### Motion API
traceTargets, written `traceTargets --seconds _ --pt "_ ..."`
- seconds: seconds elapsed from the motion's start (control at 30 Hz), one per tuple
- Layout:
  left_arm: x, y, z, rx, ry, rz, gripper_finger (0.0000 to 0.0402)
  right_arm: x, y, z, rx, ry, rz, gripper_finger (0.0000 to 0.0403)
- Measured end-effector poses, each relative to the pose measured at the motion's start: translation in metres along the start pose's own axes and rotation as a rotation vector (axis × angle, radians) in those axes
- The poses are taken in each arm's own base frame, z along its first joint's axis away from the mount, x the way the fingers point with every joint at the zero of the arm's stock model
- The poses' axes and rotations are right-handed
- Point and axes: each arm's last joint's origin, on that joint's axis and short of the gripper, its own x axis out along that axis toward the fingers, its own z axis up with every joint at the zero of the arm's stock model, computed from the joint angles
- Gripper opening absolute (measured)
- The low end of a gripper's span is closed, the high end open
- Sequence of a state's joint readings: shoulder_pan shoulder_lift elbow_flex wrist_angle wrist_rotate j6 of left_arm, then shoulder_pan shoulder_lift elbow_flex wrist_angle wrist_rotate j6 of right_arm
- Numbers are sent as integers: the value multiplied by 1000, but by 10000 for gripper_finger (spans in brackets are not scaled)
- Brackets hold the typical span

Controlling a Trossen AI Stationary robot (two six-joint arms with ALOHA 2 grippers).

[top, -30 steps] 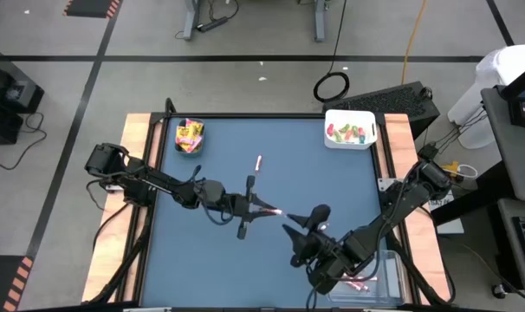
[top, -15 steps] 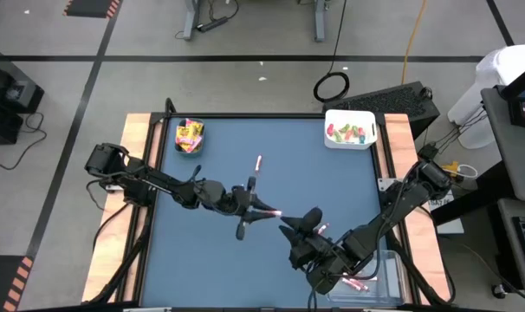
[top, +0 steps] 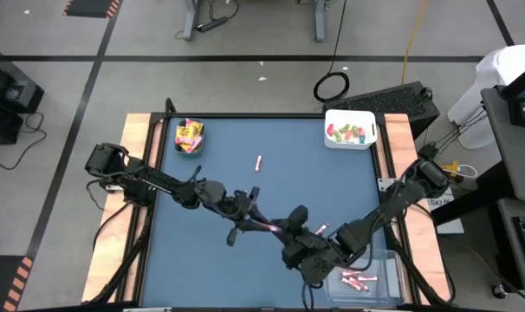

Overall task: Sort candy
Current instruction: Put the white candy into the transparent bin

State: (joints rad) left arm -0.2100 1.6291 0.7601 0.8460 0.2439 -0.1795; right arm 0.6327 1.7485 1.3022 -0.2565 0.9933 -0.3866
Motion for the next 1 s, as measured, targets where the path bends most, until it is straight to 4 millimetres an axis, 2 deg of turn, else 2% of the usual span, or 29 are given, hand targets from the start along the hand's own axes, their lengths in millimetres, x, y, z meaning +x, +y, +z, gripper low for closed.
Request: traceTargets --seconds 0.17,0.6,0.87,1.0 --pt "0 0 -3 -7 28 -5 57 5 -3 -1 11 7 -5 148" --pt "0 0 -4 -11 48 -5 57 6 -2 1 32 -30 63 55" --pt "0 1 -4 -28 32 43 58 6 -2 1 34 -25 55 42" --pt "0 0 -2 -29 4 73 94 6 -2 0 59 -20 50 43"
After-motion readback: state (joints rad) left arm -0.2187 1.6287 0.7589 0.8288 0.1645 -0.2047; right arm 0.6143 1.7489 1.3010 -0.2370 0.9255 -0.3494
